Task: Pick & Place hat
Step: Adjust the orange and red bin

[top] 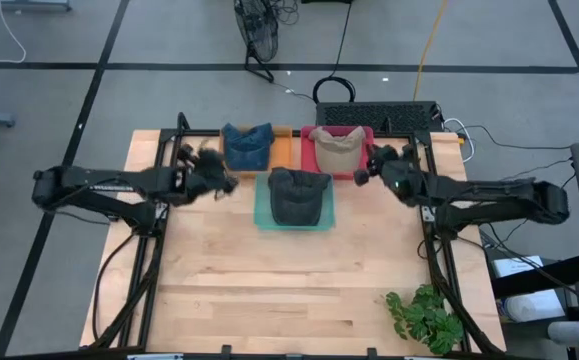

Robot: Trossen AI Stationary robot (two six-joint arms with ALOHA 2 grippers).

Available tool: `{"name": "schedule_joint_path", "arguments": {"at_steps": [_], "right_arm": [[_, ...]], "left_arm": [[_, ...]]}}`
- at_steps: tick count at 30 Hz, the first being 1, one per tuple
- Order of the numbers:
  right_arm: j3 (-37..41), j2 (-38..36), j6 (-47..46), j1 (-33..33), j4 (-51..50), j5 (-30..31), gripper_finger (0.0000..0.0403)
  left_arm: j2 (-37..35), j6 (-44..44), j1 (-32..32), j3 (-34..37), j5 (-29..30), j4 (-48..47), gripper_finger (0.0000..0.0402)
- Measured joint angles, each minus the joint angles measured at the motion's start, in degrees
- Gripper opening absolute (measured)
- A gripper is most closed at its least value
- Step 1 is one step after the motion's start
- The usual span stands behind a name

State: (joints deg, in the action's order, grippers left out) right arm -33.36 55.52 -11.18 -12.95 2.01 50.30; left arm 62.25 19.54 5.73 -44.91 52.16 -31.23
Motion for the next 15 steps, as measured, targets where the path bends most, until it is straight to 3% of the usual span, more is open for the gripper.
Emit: {"name": "schedule_joint_path", "arguments": {"at_steps": [3,6,10,15], "right_arm": [[0.0,0.8,0.1,-7.5,-0.9,-4.4,0.005],[0.0,2.4,-1.6,-14.3,-3.8,-6.4,0.0011],[0.0,5.3,-2.8,-21.0,-5.5,-10.8,0.0011],[0.0,9.8,-2.0,-27.7,-5.5,-21.6,0.0003]], "left_arm": [[-1.0,1.5,9.4,0.1,-3.3,-2.1,0.0035],[0.0,2.2,19.8,0.1,-11.2,-4.2,0.0035],[3.0,2.1,29.7,0.1,-15.6,-4.8,0.0035],[7.3,1.1,36.8,0.1,-24.0,-3.4,0.0035]]}}
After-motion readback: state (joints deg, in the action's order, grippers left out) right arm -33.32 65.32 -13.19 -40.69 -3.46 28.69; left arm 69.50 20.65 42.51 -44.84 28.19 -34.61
